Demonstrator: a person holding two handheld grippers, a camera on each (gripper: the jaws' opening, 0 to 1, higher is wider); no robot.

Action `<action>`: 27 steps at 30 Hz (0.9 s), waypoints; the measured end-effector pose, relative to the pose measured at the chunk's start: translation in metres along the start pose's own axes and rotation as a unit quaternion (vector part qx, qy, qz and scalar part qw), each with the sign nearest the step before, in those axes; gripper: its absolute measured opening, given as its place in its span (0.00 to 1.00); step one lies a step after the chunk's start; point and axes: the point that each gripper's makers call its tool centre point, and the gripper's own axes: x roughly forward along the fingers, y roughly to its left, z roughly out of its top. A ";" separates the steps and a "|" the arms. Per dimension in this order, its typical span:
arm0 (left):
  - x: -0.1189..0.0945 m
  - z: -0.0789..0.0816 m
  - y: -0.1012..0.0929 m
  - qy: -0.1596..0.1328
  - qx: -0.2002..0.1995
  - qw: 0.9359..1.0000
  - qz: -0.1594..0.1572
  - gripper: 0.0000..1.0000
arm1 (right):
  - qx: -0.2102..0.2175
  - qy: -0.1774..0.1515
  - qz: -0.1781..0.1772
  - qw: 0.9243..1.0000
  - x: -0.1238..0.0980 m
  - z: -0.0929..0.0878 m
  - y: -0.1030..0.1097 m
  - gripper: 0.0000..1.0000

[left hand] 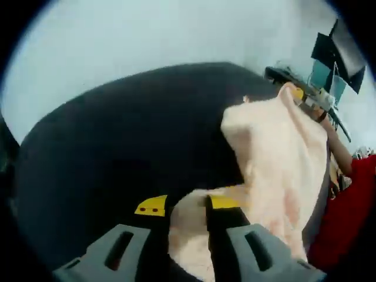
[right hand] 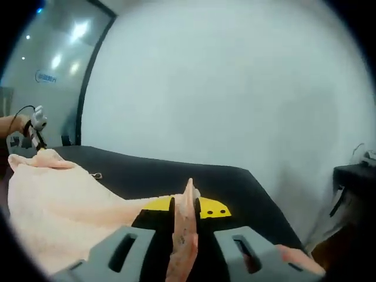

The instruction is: Fold the towel on the table until its edges align and the towel forms a compact rectangular stack.

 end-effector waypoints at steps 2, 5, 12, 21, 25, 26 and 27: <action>-0.002 0.001 -0.023 0.002 0.121 0.992 -0.029 0.03 | 0.002 0.002 -0.002 1.000 0.000 -0.001 -0.002 0.12; -0.026 0.041 -0.008 -0.070 0.118 0.990 0.017 0.02 | 0.003 -0.001 -0.004 1.000 0.001 0.000 -0.003 0.12; -0.132 0.125 0.061 -0.287 0.114 0.913 0.266 0.02 | 0.004 -0.005 -0.002 1.000 0.000 0.002 -0.003 0.12; -0.054 -0.022 0.069 -0.083 -0.009 0.983 0.161 0.14 | 0.009 -0.005 0.000 1.000 -0.002 0.002 -0.001 0.12; -0.066 -0.012 0.076 -0.141 -0.065 0.974 0.162 0.37 | 0.001 -0.001 0.003 1.000 -0.001 0.000 0.002 0.12; -0.074 0.000 0.073 -0.171 -0.086 0.970 0.151 0.40 | 0.000 0.000 0.004 1.000 -0.001 0.000 0.002 0.12; -0.082 0.014 0.071 -0.204 -0.111 0.963 0.137 0.42 | 0.000 0.000 0.002 1.000 -0.001 0.000 0.002 0.12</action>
